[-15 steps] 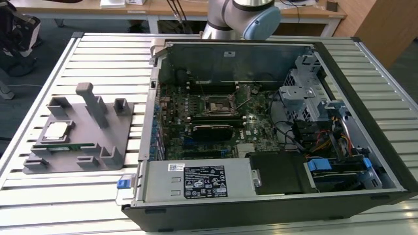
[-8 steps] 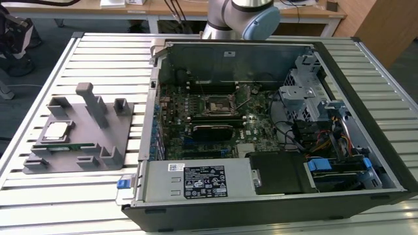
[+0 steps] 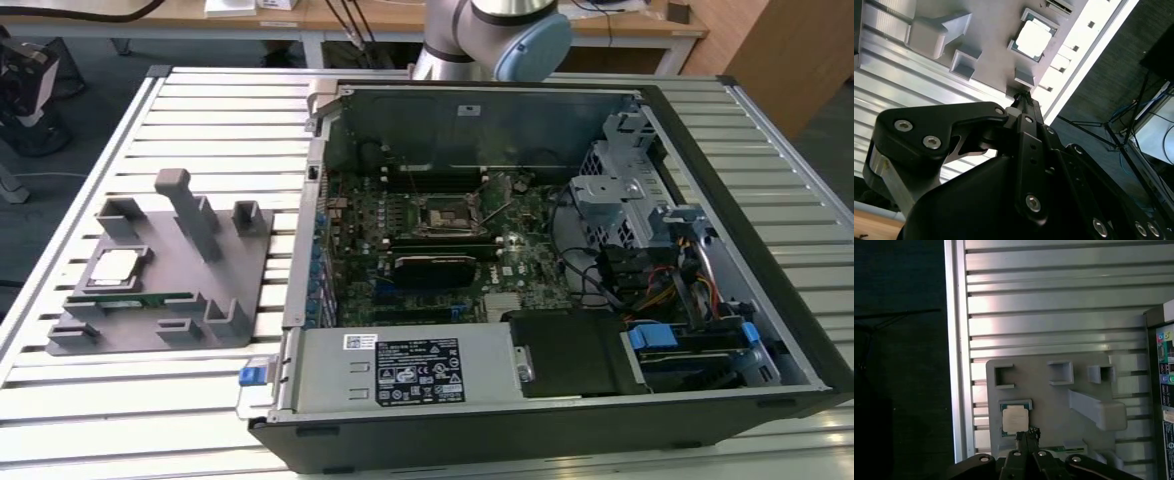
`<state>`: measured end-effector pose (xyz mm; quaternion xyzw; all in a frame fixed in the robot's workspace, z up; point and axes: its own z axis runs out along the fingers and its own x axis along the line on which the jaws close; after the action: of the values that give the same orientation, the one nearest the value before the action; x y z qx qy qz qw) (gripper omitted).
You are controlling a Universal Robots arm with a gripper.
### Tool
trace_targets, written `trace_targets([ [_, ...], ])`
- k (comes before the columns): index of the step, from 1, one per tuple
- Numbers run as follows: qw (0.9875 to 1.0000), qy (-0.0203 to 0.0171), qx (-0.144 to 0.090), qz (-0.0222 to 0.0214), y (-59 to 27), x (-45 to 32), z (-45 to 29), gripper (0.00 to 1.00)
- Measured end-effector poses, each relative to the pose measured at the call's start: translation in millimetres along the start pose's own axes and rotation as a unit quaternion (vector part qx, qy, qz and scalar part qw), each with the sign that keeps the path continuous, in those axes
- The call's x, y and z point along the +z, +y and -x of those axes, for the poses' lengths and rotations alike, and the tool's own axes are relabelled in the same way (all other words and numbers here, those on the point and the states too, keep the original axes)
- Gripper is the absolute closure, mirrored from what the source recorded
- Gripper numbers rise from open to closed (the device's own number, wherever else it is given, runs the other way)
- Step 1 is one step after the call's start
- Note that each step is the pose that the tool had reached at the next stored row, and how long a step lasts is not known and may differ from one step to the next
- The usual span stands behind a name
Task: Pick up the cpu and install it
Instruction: 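Reach for the cpu, then pick up the cpu and move it towards the insertion slot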
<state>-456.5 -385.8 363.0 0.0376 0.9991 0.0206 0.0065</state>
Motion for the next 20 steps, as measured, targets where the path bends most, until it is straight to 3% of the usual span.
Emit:
trace_targets([
  [20,1.0000,0.0011,-0.002,-0.0001,-1.3,6.9,-2.1,0.90],
])
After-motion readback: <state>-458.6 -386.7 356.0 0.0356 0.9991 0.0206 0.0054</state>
